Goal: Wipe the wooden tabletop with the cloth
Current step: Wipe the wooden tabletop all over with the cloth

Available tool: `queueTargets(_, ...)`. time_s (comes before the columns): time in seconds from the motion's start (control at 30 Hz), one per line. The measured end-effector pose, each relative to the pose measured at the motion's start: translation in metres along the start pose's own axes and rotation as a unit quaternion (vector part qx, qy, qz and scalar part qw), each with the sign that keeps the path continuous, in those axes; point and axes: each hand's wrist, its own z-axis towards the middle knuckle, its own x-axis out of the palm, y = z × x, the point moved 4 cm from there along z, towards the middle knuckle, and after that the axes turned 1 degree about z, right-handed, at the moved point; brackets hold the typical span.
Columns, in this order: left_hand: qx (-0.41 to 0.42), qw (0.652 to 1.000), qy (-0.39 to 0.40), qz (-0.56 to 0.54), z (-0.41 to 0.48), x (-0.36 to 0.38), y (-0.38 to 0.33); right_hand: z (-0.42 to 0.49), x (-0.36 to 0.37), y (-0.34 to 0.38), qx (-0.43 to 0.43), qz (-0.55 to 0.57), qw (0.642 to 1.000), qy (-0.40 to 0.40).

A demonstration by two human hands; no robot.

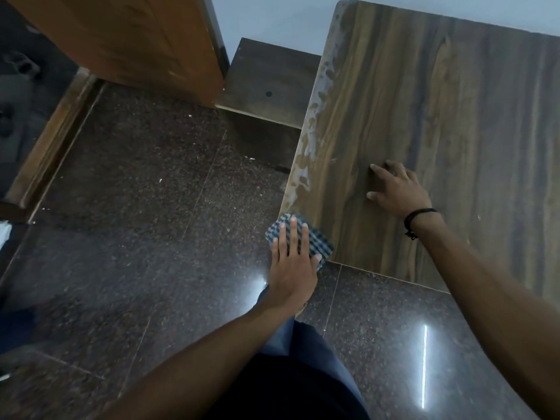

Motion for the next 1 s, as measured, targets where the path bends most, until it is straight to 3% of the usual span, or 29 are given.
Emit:
queueTargets(0.23,0.015,1.0,0.01,0.001,0.082,-0.031,-0.003,-0.001,-0.005,0.006,0.009,-0.005,1.0,0.003)
queueTargets(0.4,0.039,0.999,0.021,0.011,0.038,-0.01,0.011,-0.007,0.001,0.011,-0.006,-0.009,1.0,0.027)
queueTargets(0.6,0.017,0.999,0.05,-0.013,0.084,-0.029,-0.004,-0.002,-0.007,0.019,0.01,-0.015,0.998,0.055)
queueTargets(0.8,0.032,0.998,0.06,0.003,0.029,-0.012,0.015,-0.006,0.011,0.025,0.038,0.004,0.996,0.082)
queueTargets(1.0,0.03,0.996,0.078,0.009,0.107,-0.046,-0.009,-0.003,0.011,0.033,0.05,-0.001,0.995,0.082)
